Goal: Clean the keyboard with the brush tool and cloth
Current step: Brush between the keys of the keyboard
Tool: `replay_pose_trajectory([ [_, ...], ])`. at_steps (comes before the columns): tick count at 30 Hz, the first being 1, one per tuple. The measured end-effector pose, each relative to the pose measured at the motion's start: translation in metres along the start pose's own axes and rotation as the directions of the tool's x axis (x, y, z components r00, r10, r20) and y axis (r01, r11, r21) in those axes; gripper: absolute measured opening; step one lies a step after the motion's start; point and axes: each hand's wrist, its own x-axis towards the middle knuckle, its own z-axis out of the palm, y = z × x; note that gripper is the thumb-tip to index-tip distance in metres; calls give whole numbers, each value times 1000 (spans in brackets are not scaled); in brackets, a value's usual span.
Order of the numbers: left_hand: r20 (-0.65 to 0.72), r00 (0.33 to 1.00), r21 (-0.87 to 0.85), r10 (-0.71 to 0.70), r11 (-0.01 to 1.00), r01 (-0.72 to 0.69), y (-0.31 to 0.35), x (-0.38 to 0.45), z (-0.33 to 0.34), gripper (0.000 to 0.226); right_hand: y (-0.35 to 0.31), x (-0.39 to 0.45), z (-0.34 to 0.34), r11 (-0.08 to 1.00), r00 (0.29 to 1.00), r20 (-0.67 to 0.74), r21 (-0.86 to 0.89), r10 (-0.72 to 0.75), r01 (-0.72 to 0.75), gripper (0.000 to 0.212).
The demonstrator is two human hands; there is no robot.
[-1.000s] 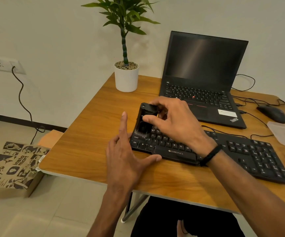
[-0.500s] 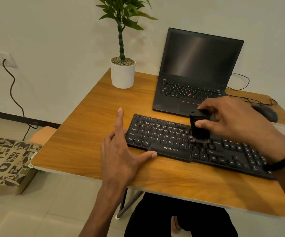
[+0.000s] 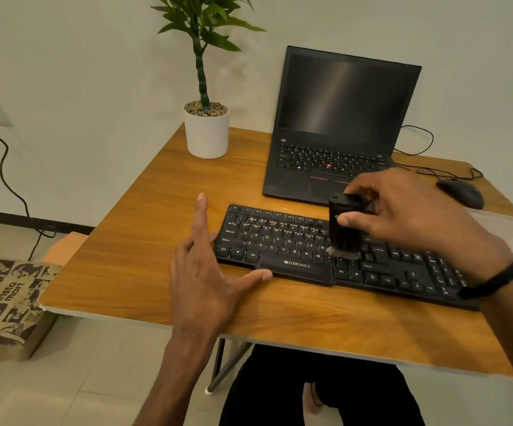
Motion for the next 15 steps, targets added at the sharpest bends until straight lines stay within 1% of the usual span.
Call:
replay_pose_trajectory([
  [2, -2, 1000, 3, 3, 1000, -3, 0, 0, 0, 152, 5, -1, -2, 992, 999, -39, -122, -13, 8, 37],
  [3, -1, 1000, 4, 3, 1000, -3, 0, 0, -1, 152, 5, -1, -2, 991, 998, -56, -132, -23, 15, 38],
  [4, 1, 1000, 5, 2, 1000, -2, 0, 0, -1, 152, 3, 0, 0, 994, 997, -67, -103, -32, 25, 37],
  [6, 4, 1000, 7, -2, 1000, 2, 1, 0, -1, 152, -2, 3, 5, 998, 997, -65, 32, -47, 50, 33],
  [8, 3, 1000, 5, -1, 1000, 1, 1, 0, -1, 151, -7, 7, 10, 982, 993, -95, 169, -69, 84, 35],
  [9, 4, 1000, 1, 0, 1000, 0, 1, 0, -1, 151, -8, 9, 13, 977, 990, -116, 193, -74, 95, 37],
  [10, 3, 1000, -2, 1, 1000, -1, 1, 0, -1, 151, -7, 10, 14, 981, 989, -128, 169, -79, 100, 39],
  [13, 3, 1000, 4, 2, 1000, -2, 0, 0, 0, 151, -1, 11, 13, 998, 992, -114, -24, -52, 50, 43],
  [15, 2, 1000, 9, 2, 1000, -2, 0, 1, 0, 152, 2, 12, 10, 991, 988, -142, -131, -56, 37, 42],
])
